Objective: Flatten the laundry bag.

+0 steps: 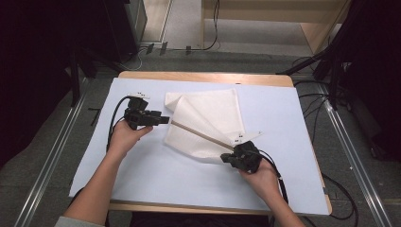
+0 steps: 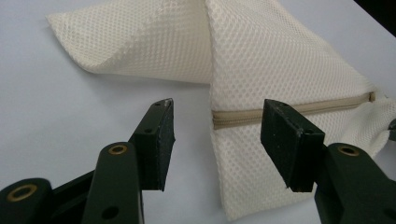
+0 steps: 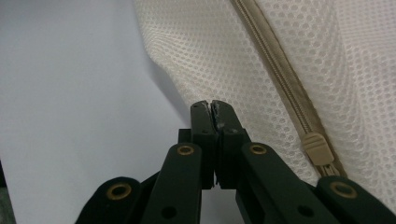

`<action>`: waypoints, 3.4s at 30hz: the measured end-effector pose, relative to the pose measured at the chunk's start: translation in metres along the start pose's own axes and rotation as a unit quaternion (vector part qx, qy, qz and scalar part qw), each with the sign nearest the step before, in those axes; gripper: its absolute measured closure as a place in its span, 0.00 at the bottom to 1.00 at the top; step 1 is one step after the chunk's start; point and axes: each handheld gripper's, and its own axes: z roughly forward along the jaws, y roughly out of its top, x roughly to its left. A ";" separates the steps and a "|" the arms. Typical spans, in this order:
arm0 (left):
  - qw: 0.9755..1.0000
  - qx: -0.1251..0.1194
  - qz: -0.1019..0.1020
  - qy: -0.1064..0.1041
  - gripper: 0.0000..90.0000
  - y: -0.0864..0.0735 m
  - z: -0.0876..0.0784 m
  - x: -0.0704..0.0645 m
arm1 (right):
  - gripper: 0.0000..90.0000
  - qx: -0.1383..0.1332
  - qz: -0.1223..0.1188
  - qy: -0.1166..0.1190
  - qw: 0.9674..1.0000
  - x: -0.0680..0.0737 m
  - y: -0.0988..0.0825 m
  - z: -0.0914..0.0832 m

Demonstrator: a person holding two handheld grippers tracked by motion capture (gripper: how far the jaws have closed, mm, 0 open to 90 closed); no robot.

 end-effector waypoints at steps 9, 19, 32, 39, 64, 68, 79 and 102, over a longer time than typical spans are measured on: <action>1.000 0.005 0.002 0.004 0.49 -0.001 0.006 0.003 | 0.94 0.009 -0.007 0.012 1.000 0.004 -0.002 0.001; 1.000 0.001 0.005 0.003 0.48 -0.001 0.008 0.003 | 0.82 -0.042 -0.010 0.000 0.999 0.011 0.008 -0.026; 1.000 0.018 0.015 -0.008 0.45 0.004 0.029 -0.003 | 0.82 -0.055 0.029 -0.053 0.997 -0.025 0.016 -0.032; 0.998 0.041 -0.002 -0.040 0.68 0.005 0.037 -0.007 | 0.87 -0.054 0.055 -0.094 0.993 -0.055 0.024 -0.029; 0.995 0.087 -0.018 -0.033 0.97 -0.032 0.010 -0.011 | 0.71 -0.003 0.118 -0.119 0.986 -0.100 0.024 0.015; 0.995 0.089 -0.031 -0.032 0.97 -0.037 0.009 -0.006 | 0.83 0.004 0.099 -0.130 0.987 -0.098 0.025 0.018; 0.995 0.090 -0.037 -0.023 0.97 -0.037 0.016 0.000 | 0.99 -0.005 0.100 -0.132 0.986 -0.098 0.026 0.015; 0.995 0.097 -0.016 -0.014 0.82 -0.049 0.017 -0.010 | 0.90 -0.020 0.113 -0.144 0.983 -0.105 0.014 0.009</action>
